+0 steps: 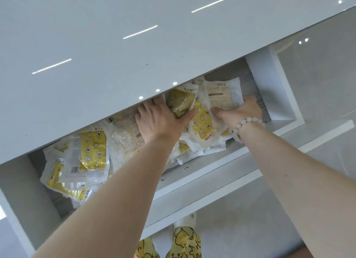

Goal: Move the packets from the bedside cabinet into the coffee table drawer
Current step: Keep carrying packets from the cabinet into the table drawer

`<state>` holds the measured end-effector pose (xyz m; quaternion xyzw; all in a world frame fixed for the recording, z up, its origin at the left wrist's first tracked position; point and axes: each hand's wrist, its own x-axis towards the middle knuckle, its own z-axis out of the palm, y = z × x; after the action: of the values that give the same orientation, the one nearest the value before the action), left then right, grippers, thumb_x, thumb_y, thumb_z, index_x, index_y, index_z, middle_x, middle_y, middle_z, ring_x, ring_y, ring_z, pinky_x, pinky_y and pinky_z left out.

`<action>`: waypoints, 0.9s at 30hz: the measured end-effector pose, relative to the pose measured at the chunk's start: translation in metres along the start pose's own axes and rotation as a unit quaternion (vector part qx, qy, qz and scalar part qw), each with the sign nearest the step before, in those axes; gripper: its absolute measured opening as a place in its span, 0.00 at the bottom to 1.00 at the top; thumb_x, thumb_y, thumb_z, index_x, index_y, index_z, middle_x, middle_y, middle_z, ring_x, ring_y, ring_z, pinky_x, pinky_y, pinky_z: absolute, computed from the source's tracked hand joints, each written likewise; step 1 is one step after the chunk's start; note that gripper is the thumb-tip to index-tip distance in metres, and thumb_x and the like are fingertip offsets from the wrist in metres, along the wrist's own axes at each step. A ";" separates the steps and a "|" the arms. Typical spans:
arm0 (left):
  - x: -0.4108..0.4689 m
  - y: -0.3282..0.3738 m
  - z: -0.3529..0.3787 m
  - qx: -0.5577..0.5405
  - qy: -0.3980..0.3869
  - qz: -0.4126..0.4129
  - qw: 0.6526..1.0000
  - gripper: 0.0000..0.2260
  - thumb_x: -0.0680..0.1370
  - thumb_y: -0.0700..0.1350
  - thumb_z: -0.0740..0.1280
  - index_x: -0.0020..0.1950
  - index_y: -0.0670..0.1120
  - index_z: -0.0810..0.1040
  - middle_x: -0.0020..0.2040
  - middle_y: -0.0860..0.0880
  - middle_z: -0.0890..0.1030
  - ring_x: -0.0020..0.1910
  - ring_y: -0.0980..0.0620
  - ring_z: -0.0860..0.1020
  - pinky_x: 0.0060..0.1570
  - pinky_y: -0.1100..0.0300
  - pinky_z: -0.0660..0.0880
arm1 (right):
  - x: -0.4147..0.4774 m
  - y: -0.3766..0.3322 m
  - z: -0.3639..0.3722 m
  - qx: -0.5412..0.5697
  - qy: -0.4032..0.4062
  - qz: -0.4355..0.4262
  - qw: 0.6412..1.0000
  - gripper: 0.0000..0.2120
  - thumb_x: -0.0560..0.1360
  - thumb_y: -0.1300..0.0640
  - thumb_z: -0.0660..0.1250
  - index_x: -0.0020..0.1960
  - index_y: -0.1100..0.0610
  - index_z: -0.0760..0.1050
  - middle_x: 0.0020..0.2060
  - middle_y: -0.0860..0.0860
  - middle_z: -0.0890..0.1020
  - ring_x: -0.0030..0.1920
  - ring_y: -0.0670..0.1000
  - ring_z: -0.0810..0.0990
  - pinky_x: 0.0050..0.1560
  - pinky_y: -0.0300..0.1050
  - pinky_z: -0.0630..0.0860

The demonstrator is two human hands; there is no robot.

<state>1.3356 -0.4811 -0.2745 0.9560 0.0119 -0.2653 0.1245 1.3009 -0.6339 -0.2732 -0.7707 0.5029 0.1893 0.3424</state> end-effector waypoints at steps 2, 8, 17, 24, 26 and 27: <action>-0.001 0.000 -0.002 -0.005 0.001 -0.009 1.000 0.46 0.65 0.72 0.64 0.69 0.39 0.61 0.67 0.39 0.67 0.67 0.42 0.65 0.64 0.51 0.63 | 0.000 0.004 0.001 -0.024 -0.005 0.002 1.000 0.39 0.64 0.44 0.77 0.66 0.58 0.64 0.60 0.54 0.76 0.61 0.56 0.75 0.58 0.47 0.74; -0.020 -0.009 -0.017 0.024 0.015 -0.027 0.999 0.41 0.70 0.69 0.61 0.68 0.37 0.63 0.65 0.38 0.69 0.65 0.41 0.67 0.62 0.50 0.64 | -0.022 0.001 -0.005 -0.147 0.046 -0.047 0.987 0.44 0.67 0.43 0.74 0.73 0.59 0.57 0.68 0.58 0.65 0.69 0.58 0.64 0.64 0.51 0.67; -0.088 -0.030 -0.118 0.073 -0.136 0.046 0.987 0.22 0.79 0.56 0.58 0.70 0.48 0.65 0.66 0.49 0.68 0.65 0.50 0.70 0.57 0.58 0.70 | -0.134 -0.062 -0.073 -0.315 -0.020 -0.297 0.901 0.21 0.76 0.50 0.62 0.68 0.53 0.66 0.67 0.52 0.68 0.68 0.52 0.65 0.67 0.46 0.64; -0.161 -0.029 -0.293 0.138 -0.023 0.112 0.984 0.14 0.80 0.55 0.55 0.60 0.53 0.75 0.57 0.55 0.77 0.57 0.54 0.74 0.54 0.60 0.69 | -0.258 -0.146 -0.172 -0.327 -0.033 -0.427 0.842 0.15 0.77 0.53 0.54 0.61 0.53 0.71 0.57 0.48 0.74 0.59 0.50 0.69 0.61 0.43 0.66; -0.182 -0.030 -0.345 0.128 0.059 0.119 0.983 0.08 0.74 0.56 0.68 0.49 0.54 0.80 0.46 0.56 0.81 0.47 0.55 0.79 0.44 0.59 0.74 | -0.295 -0.169 -0.191 -0.318 -0.016 -0.460 0.829 0.15 0.77 0.53 0.54 0.60 0.54 0.72 0.57 0.48 0.75 0.59 0.50 0.70 0.61 0.42 0.66; -0.193 -0.032 -0.368 0.117 0.096 0.117 0.982 0.08 0.69 0.56 0.74 0.43 0.53 0.81 0.39 0.56 0.81 0.39 0.56 0.80 0.37 0.60 0.75 | -0.313 -0.180 -0.199 -0.313 -0.007 -0.477 0.821 0.16 0.77 0.53 0.53 0.60 0.54 0.73 0.57 0.48 0.75 0.58 0.50 0.70 0.60 0.42 0.66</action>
<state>1.3527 -0.3517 0.1214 0.9798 -0.1191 -0.1554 0.0401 1.3210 -0.5280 0.1243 -0.9787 -0.0161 0.1548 0.1336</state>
